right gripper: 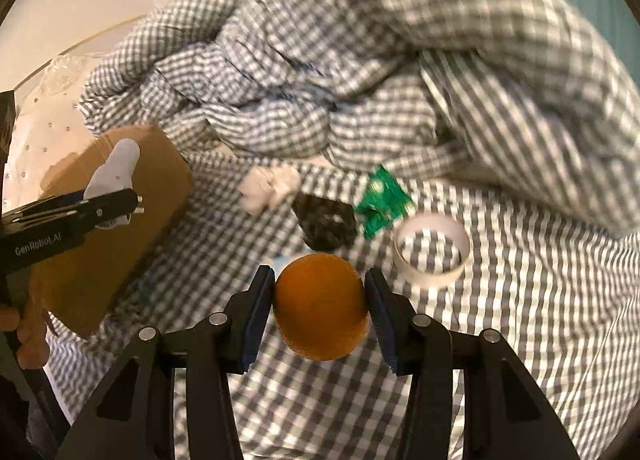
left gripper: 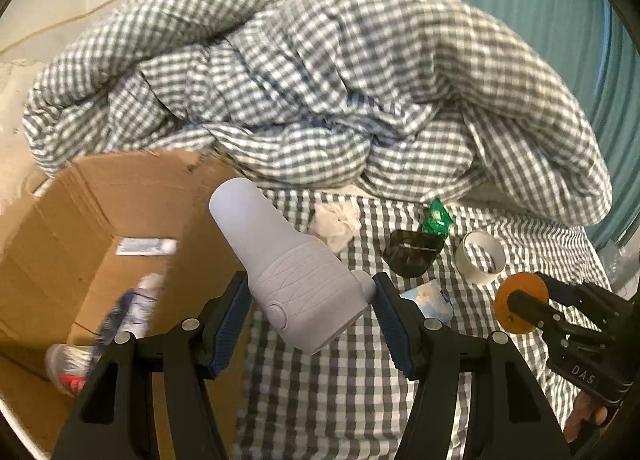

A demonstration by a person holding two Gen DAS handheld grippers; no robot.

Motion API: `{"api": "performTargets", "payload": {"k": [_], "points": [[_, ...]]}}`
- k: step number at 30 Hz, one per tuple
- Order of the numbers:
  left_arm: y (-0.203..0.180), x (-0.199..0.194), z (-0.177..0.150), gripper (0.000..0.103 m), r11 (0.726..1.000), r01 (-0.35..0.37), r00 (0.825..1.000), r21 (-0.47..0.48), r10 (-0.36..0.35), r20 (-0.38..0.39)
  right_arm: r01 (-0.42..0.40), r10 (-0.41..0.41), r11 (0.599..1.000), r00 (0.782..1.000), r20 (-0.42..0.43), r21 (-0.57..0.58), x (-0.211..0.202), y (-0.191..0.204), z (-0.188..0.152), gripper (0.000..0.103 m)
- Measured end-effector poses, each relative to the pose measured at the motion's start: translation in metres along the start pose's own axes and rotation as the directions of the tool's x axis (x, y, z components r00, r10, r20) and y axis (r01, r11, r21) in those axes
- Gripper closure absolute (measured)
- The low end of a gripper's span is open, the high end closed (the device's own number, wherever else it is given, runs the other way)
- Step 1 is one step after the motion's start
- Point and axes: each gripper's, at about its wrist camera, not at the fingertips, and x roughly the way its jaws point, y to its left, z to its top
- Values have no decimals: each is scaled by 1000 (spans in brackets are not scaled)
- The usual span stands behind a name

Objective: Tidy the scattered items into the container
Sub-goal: 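Carry the white bottle in the left gripper and the orange in the right toward the box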

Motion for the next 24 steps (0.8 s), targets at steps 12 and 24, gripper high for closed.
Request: {"api": "performTargets", "payload": {"k": [12, 24], "points": [[71, -104, 13, 40, 996, -76, 990, -42, 81, 118, -34, 44, 996, 992, 116, -84, -64, 95, 36, 56], [147, -196, 13, 40, 982, -154, 959, -109, 175, 223, -38, 67, 990, 976, 209, -138, -109, 192, 69, 56]]}}
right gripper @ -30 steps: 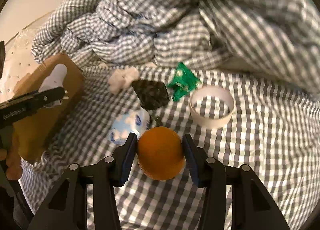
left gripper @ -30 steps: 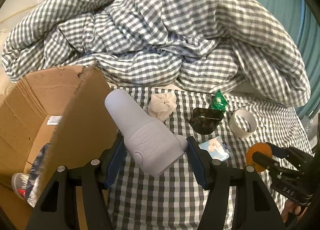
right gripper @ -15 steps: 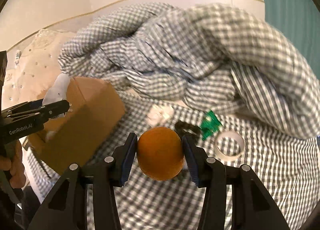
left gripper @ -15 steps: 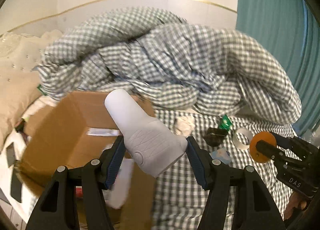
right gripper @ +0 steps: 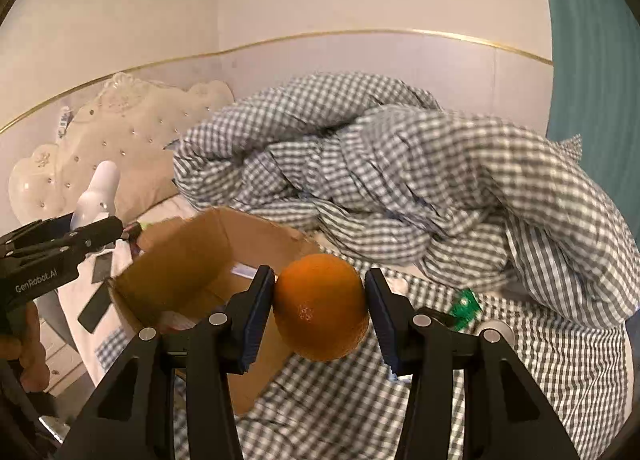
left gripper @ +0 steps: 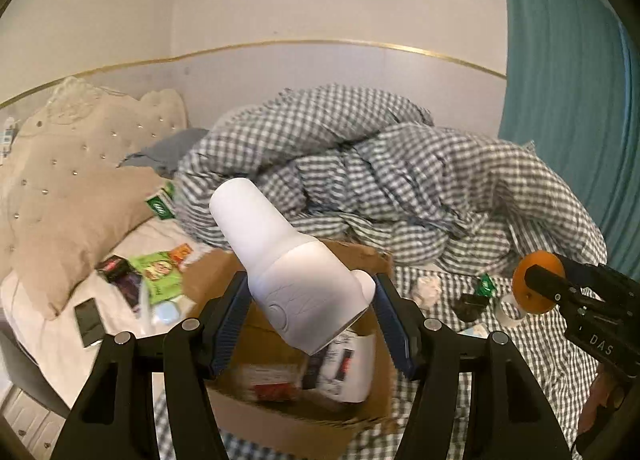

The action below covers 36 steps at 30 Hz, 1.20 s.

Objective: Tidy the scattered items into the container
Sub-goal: 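Carry the white bottle in the left gripper and the orange in the right toward the box, then release the orange into the box from the right gripper while the left releases the white bottle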

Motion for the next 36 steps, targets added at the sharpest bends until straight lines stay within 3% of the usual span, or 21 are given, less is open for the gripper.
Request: {"api": "performTargets", "payload": {"k": [8, 18, 26, 28, 30, 32, 36], "points": [[42, -22, -1, 40, 999, -33, 999, -33, 34, 20, -44, 45, 998, 998, 33, -37, -2, 49, 15, 56], [73, 0, -6, 40, 995, -74, 997, -60, 74, -10, -136, 129, 986, 989, -73, -92, 72, 96, 4, 56], [77, 27, -10, 40, 996, -74, 997, -56, 72, -40, -150, 128, 979, 980, -155, -139, 128, 115, -16, 55], [77, 33, -13, 40, 996, -71, 996, -56, 68, -49, -111, 89, 980, 987, -135, -167, 131, 114, -18, 51], [74, 39, -15, 40, 997, -65, 996, -52, 62, -57, -60, 42, 982, 994, -101, -182, 128, 110, -16, 30], [72, 45, -17, 40, 997, -53, 997, -47, 50, -66, -27, 17, 985, 998, -58, -171, 121, 102, -13, 21], [59, 60, -22, 40, 999, -28, 996, -35, 25, -91, -8, 3, 989, 999, -32, -147, 110, 88, -6, 21]]}}
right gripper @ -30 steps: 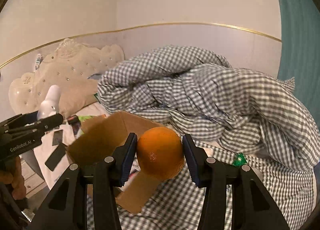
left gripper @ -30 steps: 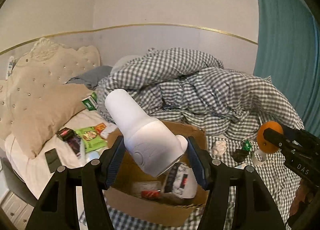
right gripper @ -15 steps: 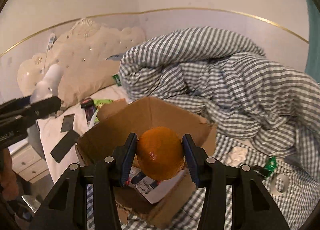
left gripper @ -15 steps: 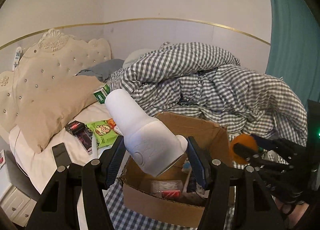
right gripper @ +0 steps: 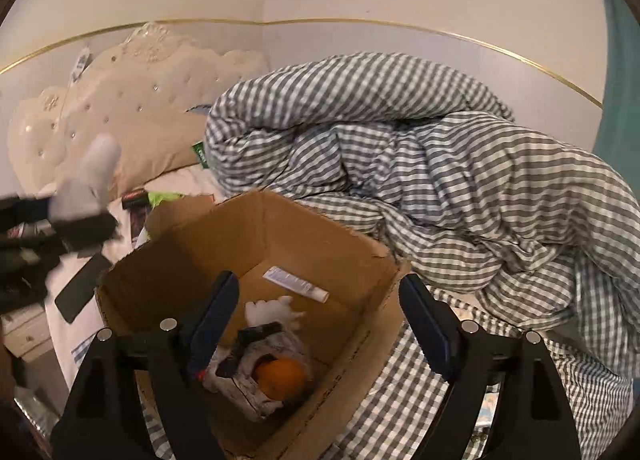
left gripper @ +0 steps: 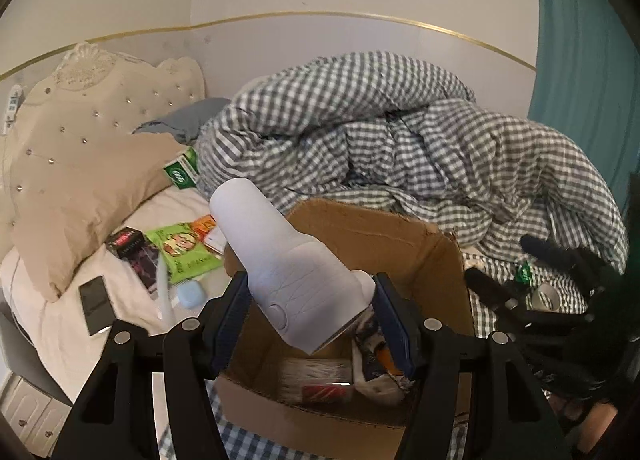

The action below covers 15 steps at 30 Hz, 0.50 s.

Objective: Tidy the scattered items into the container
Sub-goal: 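Release the orange into the box from the right gripper while the left releases the white bottle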

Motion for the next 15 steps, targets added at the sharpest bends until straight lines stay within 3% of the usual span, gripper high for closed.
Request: {"api": "performTargets", "payload": {"k": [15], "points": [[-45, 35, -2, 37, 999, 34, 997, 34, -32, -65, 58, -55, 994, 998, -28, 97, -13, -62, -23, 19]]}}
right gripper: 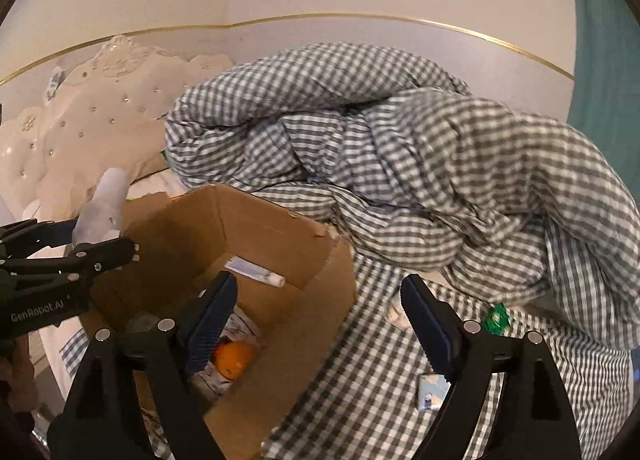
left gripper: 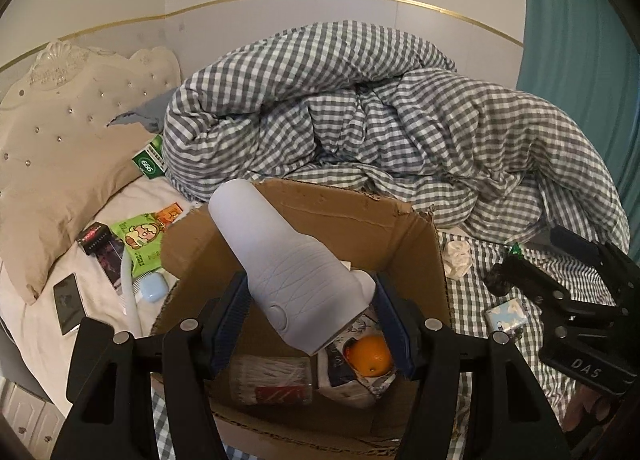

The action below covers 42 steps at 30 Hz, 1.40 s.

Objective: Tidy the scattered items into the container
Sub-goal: 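Release the orange into the box from the right gripper while the left releases the white bottle, then move both grippers back over the remaining items on the sheet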

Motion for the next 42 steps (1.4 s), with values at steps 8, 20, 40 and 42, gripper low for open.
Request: {"api": "performTargets", "payload": {"k": [8, 20, 40, 42], "points": [[-11, -12, 8, 4, 1000, -24, 998, -8, 24, 50, 21, -21, 999, 1000, 1, 44, -8, -26, -6, 17], [-53, -30, 12, 3, 999, -3, 998, 39, 0, 66, 69, -73, 993, 997, 34, 92, -49, -67, -16, 16], [-201, -10, -6, 0, 978, 119, 992, 169, -124, 18, 278, -280, 931, 960, -26, 236, -101, -216, -71, 0], [-214, -2, -10, 0, 974, 134, 991, 182, -137, 2, 293, -293, 922, 955, -38, 252, -100, -231, -79, 0]]}}
